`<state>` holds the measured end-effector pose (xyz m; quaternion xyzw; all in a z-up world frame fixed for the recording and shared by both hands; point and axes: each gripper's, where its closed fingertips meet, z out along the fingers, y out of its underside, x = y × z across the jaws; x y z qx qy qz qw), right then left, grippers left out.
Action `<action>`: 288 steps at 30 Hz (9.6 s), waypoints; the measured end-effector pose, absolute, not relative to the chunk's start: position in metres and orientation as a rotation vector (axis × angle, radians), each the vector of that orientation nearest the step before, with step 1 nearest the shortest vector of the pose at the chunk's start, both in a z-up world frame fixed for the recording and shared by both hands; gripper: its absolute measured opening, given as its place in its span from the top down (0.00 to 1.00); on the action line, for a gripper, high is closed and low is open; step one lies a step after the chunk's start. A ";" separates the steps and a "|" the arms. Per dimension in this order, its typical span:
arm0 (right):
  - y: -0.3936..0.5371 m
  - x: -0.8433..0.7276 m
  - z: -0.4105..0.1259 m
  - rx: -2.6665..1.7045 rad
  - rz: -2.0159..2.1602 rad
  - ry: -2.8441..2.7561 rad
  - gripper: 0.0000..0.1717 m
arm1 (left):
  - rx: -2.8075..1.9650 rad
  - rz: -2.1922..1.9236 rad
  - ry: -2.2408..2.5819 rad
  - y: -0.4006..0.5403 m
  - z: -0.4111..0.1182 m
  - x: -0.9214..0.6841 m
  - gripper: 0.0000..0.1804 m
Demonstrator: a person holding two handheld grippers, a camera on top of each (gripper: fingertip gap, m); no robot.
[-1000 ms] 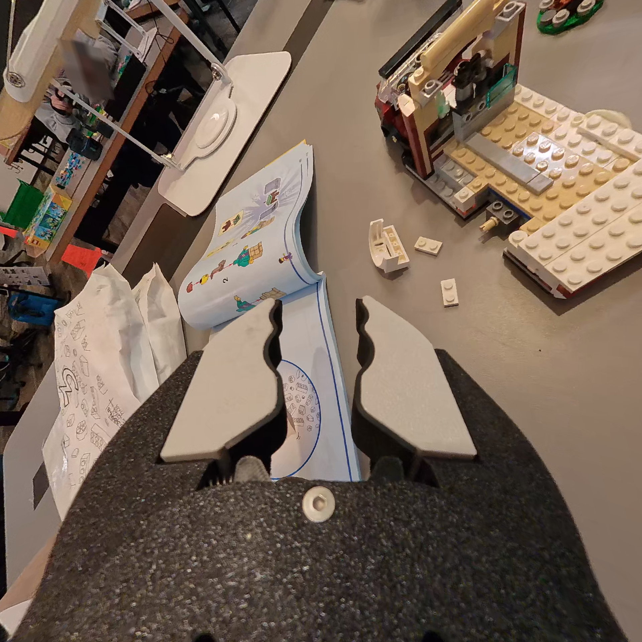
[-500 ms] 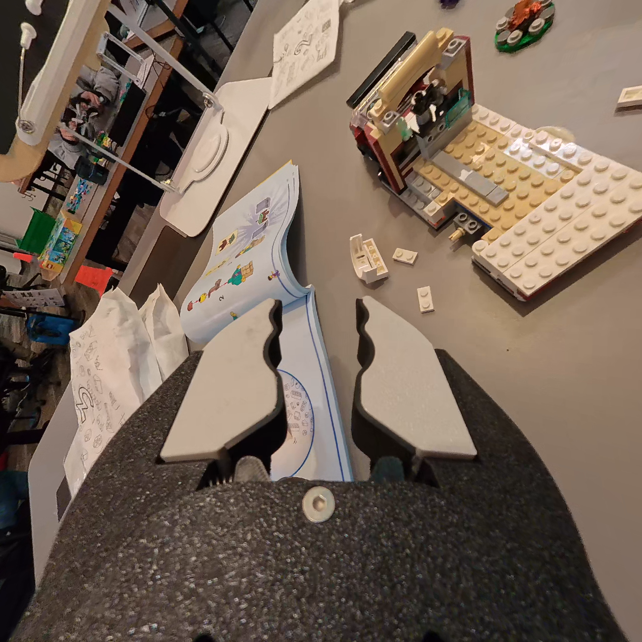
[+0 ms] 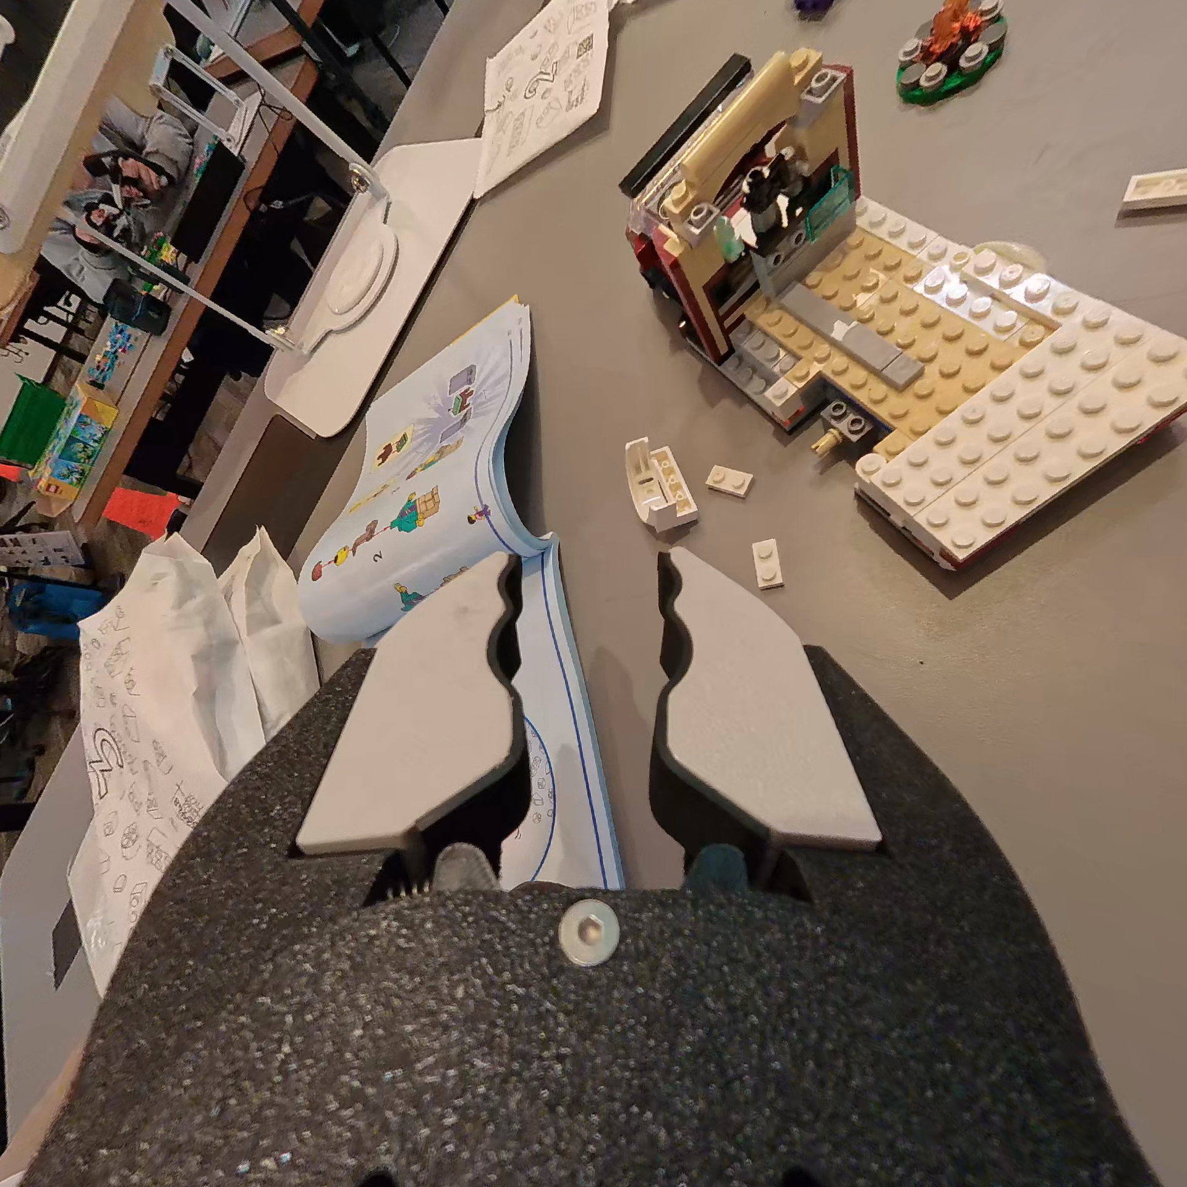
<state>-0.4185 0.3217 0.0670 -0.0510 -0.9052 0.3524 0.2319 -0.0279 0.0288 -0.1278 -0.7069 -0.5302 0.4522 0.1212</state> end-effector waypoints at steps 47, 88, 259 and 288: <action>0.064 -0.294 -0.035 0.170 0.891 -2.677 0.48 | -1.477 1.121 -1.928 -0.024 -0.113 0.000 0.74; 0.154 0.028 -0.141 0.873 1.626 -3.082 0.66 | -1.473 0.705 -1.989 -0.100 -0.146 -0.090 0.45; 0.081 0.060 -0.180 0.776 1.174 -2.934 0.95 | -1.350 1.549 -2.173 0.001 -0.139 0.099 0.90; 0.099 0.064 -0.139 0.938 1.645 -2.784 0.67 | -0.919 1.225 -2.259 -0.034 -0.136 0.181 0.36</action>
